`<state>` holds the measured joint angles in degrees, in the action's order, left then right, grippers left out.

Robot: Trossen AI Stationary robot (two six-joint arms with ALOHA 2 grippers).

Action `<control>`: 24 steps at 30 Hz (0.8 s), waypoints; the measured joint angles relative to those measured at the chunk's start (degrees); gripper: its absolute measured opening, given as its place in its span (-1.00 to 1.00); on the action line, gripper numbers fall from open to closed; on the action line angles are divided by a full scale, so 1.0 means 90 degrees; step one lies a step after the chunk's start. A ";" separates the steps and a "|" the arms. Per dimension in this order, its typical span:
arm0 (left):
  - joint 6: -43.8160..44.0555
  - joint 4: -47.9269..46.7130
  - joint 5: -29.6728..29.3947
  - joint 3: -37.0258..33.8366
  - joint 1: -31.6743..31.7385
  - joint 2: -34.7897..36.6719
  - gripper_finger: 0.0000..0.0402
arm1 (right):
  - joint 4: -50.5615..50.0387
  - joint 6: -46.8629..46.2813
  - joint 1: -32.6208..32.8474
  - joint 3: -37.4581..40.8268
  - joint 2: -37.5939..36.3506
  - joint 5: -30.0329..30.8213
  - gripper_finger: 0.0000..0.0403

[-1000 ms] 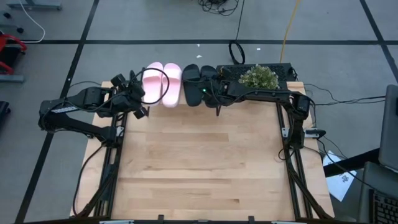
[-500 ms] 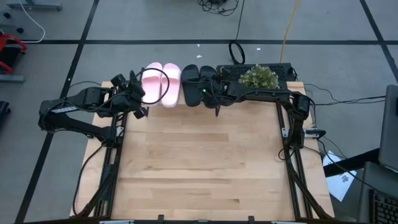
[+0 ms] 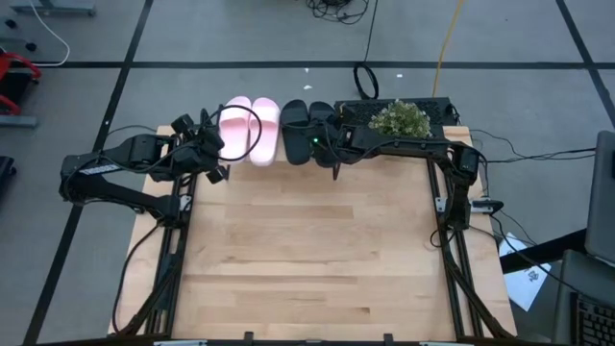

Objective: Pick and place slides into the shelf
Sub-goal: Put the black slipper on the shelf

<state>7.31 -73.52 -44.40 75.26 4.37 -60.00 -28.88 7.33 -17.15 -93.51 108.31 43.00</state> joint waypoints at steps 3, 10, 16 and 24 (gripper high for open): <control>0.0005 0.0000 0.0000 0.0000 0.0001 -0.0001 -0.84 | -0.0002 0.0000 0.0000 0.0000 0.0000 -0.0002 -0.31; 0.0005 0.0000 0.0000 0.0000 -0.0001 0.0000 -0.84 | 0.0033 0.0160 0.0099 0.0000 -0.0033 0.0003 -0.20; 0.0017 -0.0002 0.0000 0.0000 -0.0001 0.0001 -0.84 | 0.0069 0.0221 0.0246 0.0002 -0.0175 -0.0083 -0.14; 0.0017 -0.0013 0.0291 0.0000 -0.0001 0.0000 -0.84 | 0.0039 0.0260 0.0391 0.0002 -0.0197 -0.0156 -0.11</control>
<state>7.46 -73.63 -41.78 75.26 4.36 -59.99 -28.53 9.67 -13.63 -93.49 106.54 41.60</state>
